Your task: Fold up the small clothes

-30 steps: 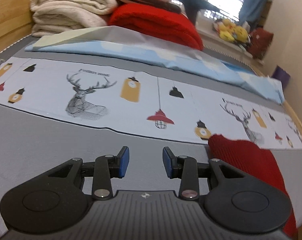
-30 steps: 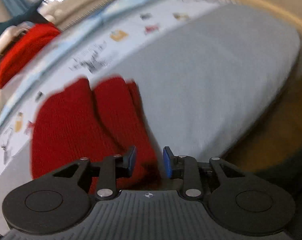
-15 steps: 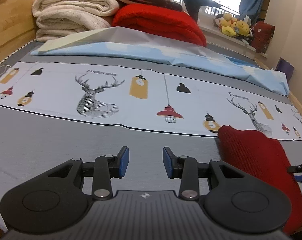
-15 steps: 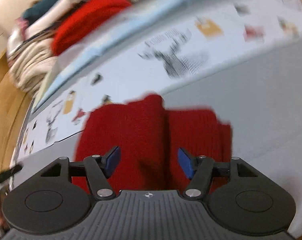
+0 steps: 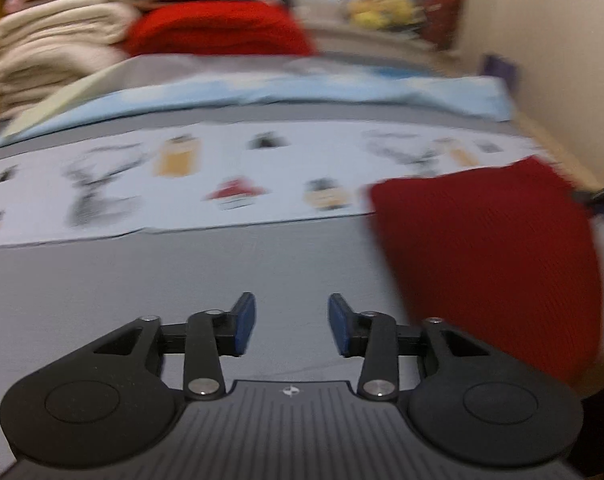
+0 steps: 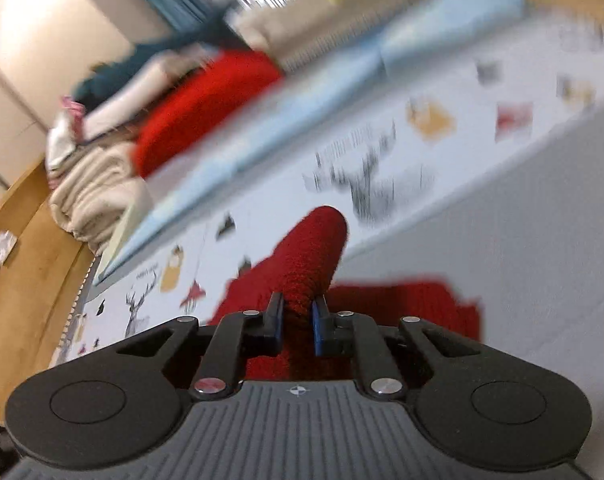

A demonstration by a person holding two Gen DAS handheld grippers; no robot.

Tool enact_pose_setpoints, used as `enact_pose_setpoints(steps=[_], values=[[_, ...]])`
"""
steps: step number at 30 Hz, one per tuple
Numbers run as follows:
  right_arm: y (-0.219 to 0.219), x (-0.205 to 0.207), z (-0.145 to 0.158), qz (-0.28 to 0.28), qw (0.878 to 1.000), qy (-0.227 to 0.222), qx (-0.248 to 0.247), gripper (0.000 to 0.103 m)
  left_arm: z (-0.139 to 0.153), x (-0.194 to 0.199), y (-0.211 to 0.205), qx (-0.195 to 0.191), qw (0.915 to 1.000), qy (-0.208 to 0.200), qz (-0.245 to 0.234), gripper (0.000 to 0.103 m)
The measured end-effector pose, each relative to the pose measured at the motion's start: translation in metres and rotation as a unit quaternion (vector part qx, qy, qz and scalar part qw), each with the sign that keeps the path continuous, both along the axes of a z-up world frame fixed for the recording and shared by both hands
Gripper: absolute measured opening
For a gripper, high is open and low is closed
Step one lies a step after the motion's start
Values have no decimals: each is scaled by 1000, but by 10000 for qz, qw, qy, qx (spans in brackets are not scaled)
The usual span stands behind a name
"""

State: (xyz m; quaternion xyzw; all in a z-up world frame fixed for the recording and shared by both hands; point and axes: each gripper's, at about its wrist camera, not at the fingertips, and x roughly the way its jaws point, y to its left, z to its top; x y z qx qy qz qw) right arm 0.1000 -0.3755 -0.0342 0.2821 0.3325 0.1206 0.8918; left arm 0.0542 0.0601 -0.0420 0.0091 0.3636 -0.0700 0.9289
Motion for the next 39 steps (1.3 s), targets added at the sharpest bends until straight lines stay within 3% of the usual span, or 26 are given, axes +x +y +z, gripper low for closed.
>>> enact_pose_setpoints(steps=[2, 5, 7, 9, 10, 12, 13, 15, 18, 20, 22, 26, 27, 29, 33, 36, 37, 39], values=[[-13, -16, 0, -30, 9999, 6, -101, 14, 2, 2, -37, -184, 9991, -40, -372, 55], [-27, -5, -41, -24, 9947, 1022, -62, 14, -7, 9, -91, -231, 9953, 100, -933, 56], [-21, 3, -57, 123, 9918, 1242, -287, 14, -19, 10, -112, -37, 9936, 225, -1109, 56], [-9, 7, -59, 352, 9904, 1099, -764, 15, -39, 12, -115, 45, 9929, 575, -1040, 63], [-4, 7, -59, 419, 9894, 1077, -880, 15, -53, 12, -108, -137, 9916, 925, -893, 64], [-1, 13, -63, 481, 9864, 1200, -1011, 16, -82, 7, -96, -355, 9813, 1711, -802, 64], [-1, 16, -66, 514, 9853, 1287, -1001, 17, -95, 0, -92, -367, 9770, 1913, -866, 65], [0, 17, -67, 537, 9848, 1391, -896, 20, -100, -13, -85, -330, 9801, 1720, -936, 66], [-1, 19, -69, 571, 9828, 1539, -847, 41, -86, -6, -84, -376, 9816, 1698, -787, 66], [-8, 17, -69, 423, 9830, 1642, -705, 62, -72, 9, -82, -529, 9828, 1624, -707, 66], [-17, 18, -74, 222, 9820, 1806, -498, 77, -57, 24, -80, -774, 9839, 1472, -647, 71], [-34, 20, -92, 63, 9754, 2191, 222, 79, -47, 62, -71, -1287, 9803, 1416, -492, 81], [-35, 21, -95, 64, 9733, 2263, 376, 79, -50, 72, -69, -1399, 9780, 1487, -430, 82], [-36, 23, -102, 49, 9682, 2413, 655, 83, -65, 96, -62, -1839, 9656, 1819, -268, 83], [-36, 30, -114, 25, 9598, 2609, 1033, 90, -99, 126, -53, -2554, 9420, 2175, -54, 97], [-29, 35, -116, 163, 9606, 2569, 1050, 90, -131, 132, -51, -3066, 9180, 2515, 20, 101], [-26, 37, -115, 220, 9618, 2534, 1008, 88, -137, 135, -51, -3175, 9138, 2532, 46, 99], [-22, 38, -111, 220, 9667, 2382, 906, 74, -133, 138, -54, -3065, 9217, 2379, 27, 92]])
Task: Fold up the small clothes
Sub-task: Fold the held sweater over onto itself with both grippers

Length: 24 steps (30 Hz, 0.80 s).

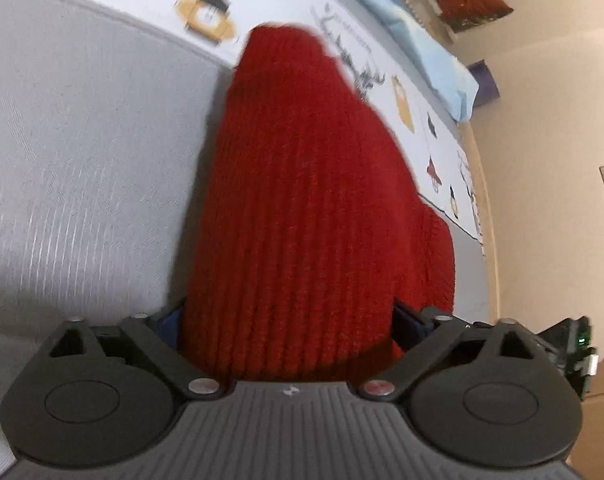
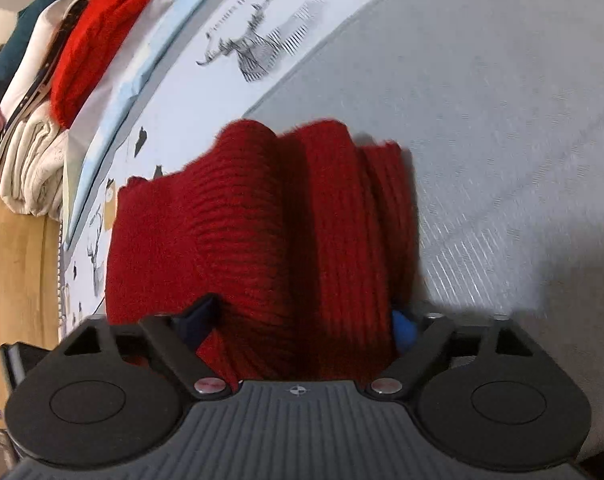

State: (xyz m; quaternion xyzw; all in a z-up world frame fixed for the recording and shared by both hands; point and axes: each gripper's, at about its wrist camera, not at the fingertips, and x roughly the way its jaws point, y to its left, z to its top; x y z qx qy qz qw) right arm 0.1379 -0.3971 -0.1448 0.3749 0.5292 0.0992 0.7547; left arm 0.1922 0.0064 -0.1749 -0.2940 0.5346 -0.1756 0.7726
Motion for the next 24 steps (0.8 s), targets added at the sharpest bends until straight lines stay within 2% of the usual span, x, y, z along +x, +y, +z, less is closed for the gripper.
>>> enact_pose_setpoints(steps=[1, 2, 4, 5, 10, 13, 16, 19, 21, 22, 24], values=[[2, 1, 3, -5, 10000, -63, 1, 68, 7, 1, -2, 118, 9999, -91, -38, 82], [3, 3, 6, -18, 9999, -114, -40, 60, 14, 2, -2, 222, 9995, -190, -86, 77], [7, 6, 14, -52, 9994, -272, -205, 51, 32, 5, 0, 425, 9978, -436, -242, 67], [9, 8, 18, -68, 9991, -351, -244, 45, 43, 7, 3, 509, 9967, -544, -315, 67], [49, 28, 53, 339, 9876, -1341, -739, 41, 96, 27, 35, 1002, 9880, -1134, -318, 66], [71, 49, 66, 314, 9835, -1709, -509, 40, 120, 42, 62, 1109, 9832, -1435, -201, 67], [98, 70, 87, 313, 9719, -2265, -557, 40, 130, 56, 94, 1011, 9844, -1436, 72, 70], [123, 88, 99, 424, 9589, -2721, -692, 40, 119, 69, 117, 1097, 9842, -1358, 279, 78], [136, 104, 93, 518, 9611, -2602, -773, 44, 108, 72, 132, 1442, 9833, -977, 532, 75], [141, 111, 85, 570, 9655, -2382, -881, 49, 108, 68, 139, 1530, 9821, -899, 625, 74], [146, 120, 68, 517, 9710, -1886, -1375, 48, 114, 53, 145, 1410, 9846, -915, 487, 74]])
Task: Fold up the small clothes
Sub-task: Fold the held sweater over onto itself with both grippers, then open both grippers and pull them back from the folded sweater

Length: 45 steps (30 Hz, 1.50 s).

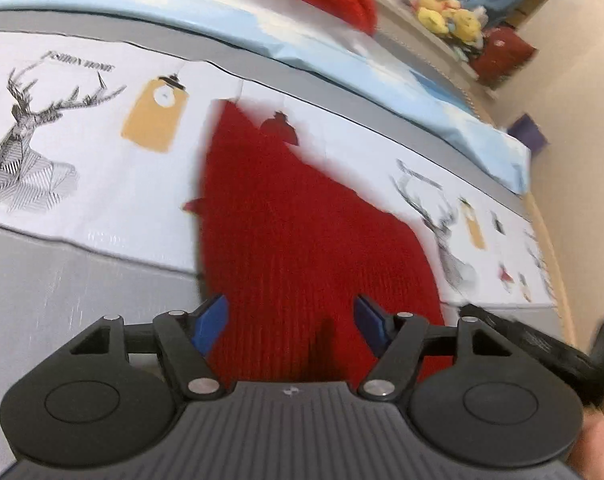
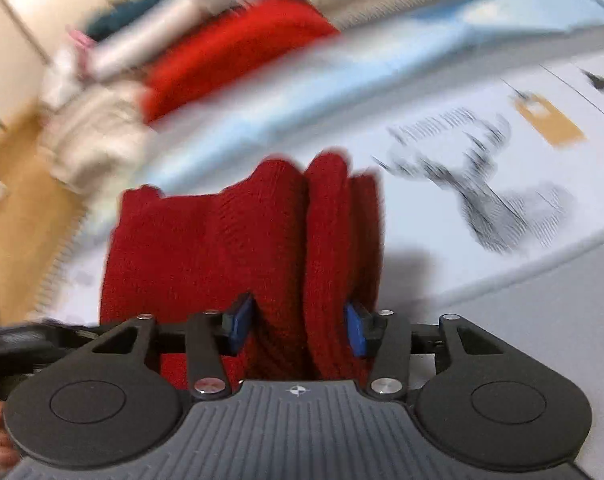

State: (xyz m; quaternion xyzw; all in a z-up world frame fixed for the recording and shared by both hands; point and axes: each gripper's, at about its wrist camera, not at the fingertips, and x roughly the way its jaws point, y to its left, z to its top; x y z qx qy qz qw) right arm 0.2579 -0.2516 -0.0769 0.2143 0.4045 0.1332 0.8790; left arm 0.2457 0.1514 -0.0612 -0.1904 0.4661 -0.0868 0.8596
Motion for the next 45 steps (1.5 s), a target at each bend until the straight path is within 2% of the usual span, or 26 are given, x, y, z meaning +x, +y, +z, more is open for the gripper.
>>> enact_pose_setpoints(steps=[2, 3, 5, 7, 9, 10, 12, 13, 15, 16, 18, 21, 23, 25, 27, 32, 36, 38, 39, 40, 41, 43, 45], values=[[-6, 0, -5, -381, 9978, 146, -517, 50, 5, -18, 0, 49, 9998, -45, -183, 74], [-12, -2, -4, -511, 9975, 139, -470, 50, 7, -26, -1, 107, 9996, -35, -267, 74], [-26, -7, 2, -590, 9982, 108, 31, 50, 0, -38, -7, 182, 9993, 24, -313, 74], [-27, -17, 8, -332, 9983, 31, 472, 53, -20, -41, -7, 236, 9991, 286, -210, 74], [-18, -24, 5, 79, 9990, 107, 419, 59, -51, -43, -8, 636, 9944, 805, -239, 75], [-9, -26, -3, 408, 9983, 343, 238, 60, -57, -45, -10, 835, 9924, 874, -240, 75], [5, -29, -22, 758, 9929, 840, -371, 62, -47, -50, -14, 956, 9921, 781, -235, 75], [6, -33, -30, 635, 9905, 1009, -689, 65, -35, -56, -18, 1079, 9921, 600, -230, 73], [-3, -40, -30, 320, 9927, 1051, -494, 63, -7, -73, -28, 1401, 9899, 92, -214, 78], [-8, -45, -22, 170, 9942, 970, -424, 63, 7, -85, -32, 1547, 9877, -149, -154, 86], [-8, -59, -2, -6, 9959, 609, -669, 62, 28, -103, -40, 1774, 9832, -420, -13, 93], [-8, -90, 35, -29, 9922, -124, -1243, 67, 52, -137, -54, 2000, 9766, -779, 162, 94], [-8, -115, 57, -122, 9893, -542, -1346, 85, 64, -159, -64, 2116, 9728, -896, 310, 103], [-6, -145, 73, -210, 9857, -909, -1407, 97, 73, -178, -73, 2207, 9695, -959, 469, 103], [3, -179, 83, -228, 9800, -1257, -1526, 100, 78, -199, -82, 2227, 9679, -1037, 522, 103], [19, -236, 83, -196, 9802, -1324, -1463, 102, 79, -247, -96, 2174, 9672, -1184, 565, 103], [18, -268, 70, -468, 9830, -1200, -1307, 102, 63, -276, -104, 2073, 9673, -1313, 637, 103], [17, -276, 64, -589, 9844, -1043, -1291, 102, 43, -286, -107, 2078, 9649, -1440, 704, 103], [18, -277, 62, -606, 9842, -1014, -1322, 102, 31, -287, -110, 2193, 9637, -1380, 651, 103], [19, -275, 62, -623, 9831, -1051, -1367, 102, 22, -281, -112, 2320, 9648, -1065, 630, 102], [20, -273, 61, -648, 9814, -1100, -1433, 102, 18, -278, -111, 2236, 9681, -898, 681, 102], [23, -267, 58, -655, 9778, -1168, -1611, 102, 19, -278, -106, 1939, 9726, -1059, 730, 102], [26, -261, 54, -627, 9774, -1146, -1663, 102, 19, -276, -109, 2158, 9672, -1166, 656, 103]])
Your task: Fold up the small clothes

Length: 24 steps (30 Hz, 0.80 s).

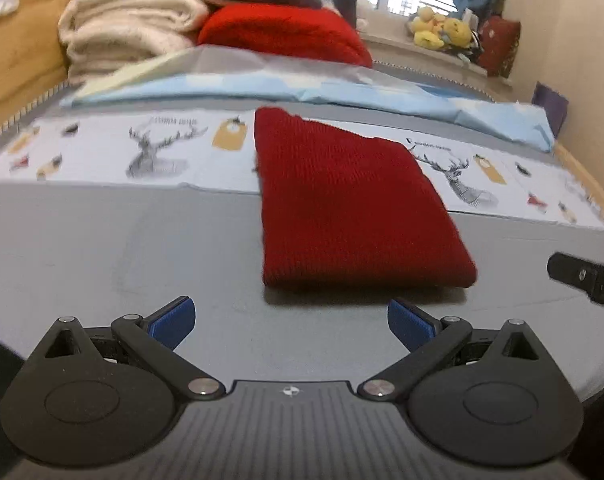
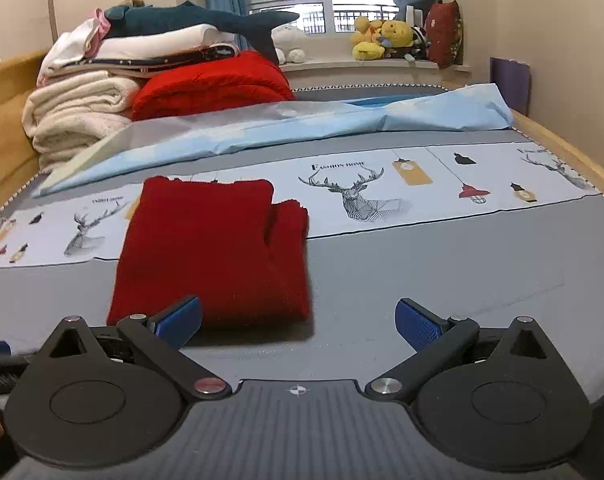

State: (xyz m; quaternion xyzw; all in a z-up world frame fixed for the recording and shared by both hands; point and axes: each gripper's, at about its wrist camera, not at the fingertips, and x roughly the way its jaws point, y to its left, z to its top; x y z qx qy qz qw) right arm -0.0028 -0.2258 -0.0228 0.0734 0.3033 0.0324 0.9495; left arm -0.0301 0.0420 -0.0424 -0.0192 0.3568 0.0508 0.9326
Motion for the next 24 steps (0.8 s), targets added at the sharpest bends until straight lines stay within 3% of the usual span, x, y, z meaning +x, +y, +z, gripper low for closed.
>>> enact_pose_setpoints(steps=[24], values=[[43, 16, 0, 587, 9981, -30, -184, 102, 5, 4, 5, -190, 9997, -160, 51, 102]])
